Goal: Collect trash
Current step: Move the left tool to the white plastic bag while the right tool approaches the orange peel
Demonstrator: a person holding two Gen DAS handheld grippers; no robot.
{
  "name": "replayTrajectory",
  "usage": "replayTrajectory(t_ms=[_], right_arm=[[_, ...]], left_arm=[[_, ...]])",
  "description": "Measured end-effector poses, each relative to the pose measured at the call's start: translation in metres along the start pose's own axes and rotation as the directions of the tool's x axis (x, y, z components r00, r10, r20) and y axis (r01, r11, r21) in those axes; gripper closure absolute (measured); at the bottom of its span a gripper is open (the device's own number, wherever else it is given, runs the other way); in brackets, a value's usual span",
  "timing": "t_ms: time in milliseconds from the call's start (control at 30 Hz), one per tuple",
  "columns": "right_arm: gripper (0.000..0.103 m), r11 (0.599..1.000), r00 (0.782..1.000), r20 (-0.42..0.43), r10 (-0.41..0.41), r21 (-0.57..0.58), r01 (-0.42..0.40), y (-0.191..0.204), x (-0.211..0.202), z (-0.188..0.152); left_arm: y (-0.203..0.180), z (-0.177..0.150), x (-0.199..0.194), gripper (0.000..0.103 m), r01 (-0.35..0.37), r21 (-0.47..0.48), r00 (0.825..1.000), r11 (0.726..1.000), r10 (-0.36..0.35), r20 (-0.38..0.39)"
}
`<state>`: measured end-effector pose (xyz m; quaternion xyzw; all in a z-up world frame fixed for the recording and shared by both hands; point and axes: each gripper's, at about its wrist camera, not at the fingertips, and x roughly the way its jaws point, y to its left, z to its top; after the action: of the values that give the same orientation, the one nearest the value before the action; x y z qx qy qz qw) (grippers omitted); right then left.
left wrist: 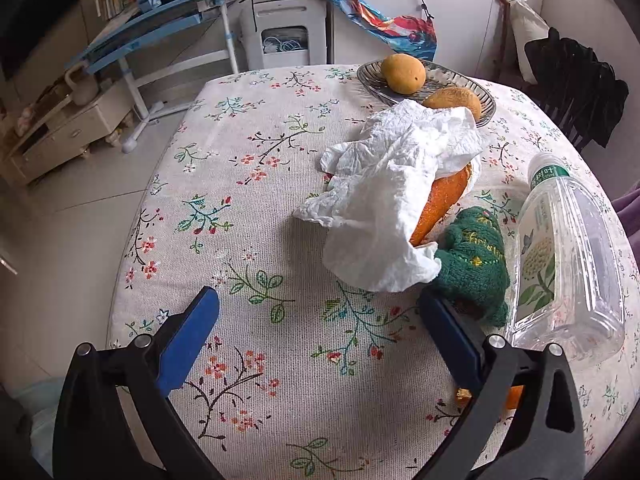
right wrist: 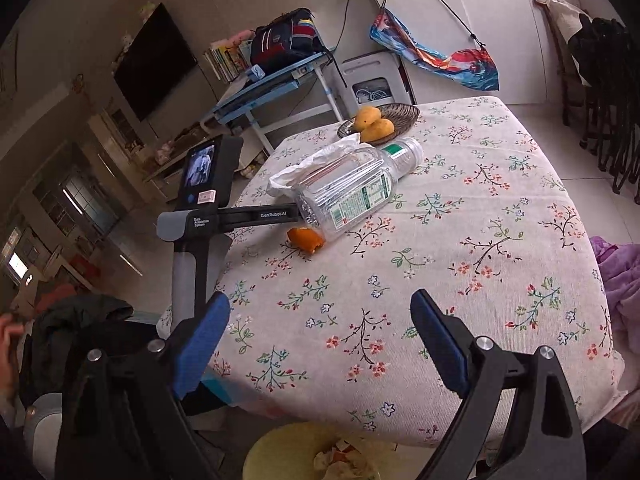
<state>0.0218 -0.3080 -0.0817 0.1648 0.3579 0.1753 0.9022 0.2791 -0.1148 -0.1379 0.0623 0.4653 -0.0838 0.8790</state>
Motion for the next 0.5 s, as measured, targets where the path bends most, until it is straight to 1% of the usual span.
replayTrajectory(t_ms=[167, 300, 500], right_arm=[[0.015, 1.0, 1.0, 0.009, -0.006, -0.008, 0.006, 0.007, 0.005, 0.0], [0.015, 0.999, 1.0, 0.012, -0.028, -0.032, 0.028, 0.012, 0.008, 0.0], [0.015, 0.997, 0.997, 0.03, -0.07, -0.037, 0.071, 0.006, -0.001, -0.002]], left_arm=[[0.0, 0.0, -0.001, 0.007, 0.0, 0.0, 1.0, 1.0, 0.0, 0.0], [0.0, 0.0, 0.0, 0.007, 0.0, 0.0, 1.0, 1.0, 0.0, 0.0], [0.0, 0.0, 0.0, 0.007, 0.0, 0.0, 1.0, 1.0, 0.0, 0.0]])
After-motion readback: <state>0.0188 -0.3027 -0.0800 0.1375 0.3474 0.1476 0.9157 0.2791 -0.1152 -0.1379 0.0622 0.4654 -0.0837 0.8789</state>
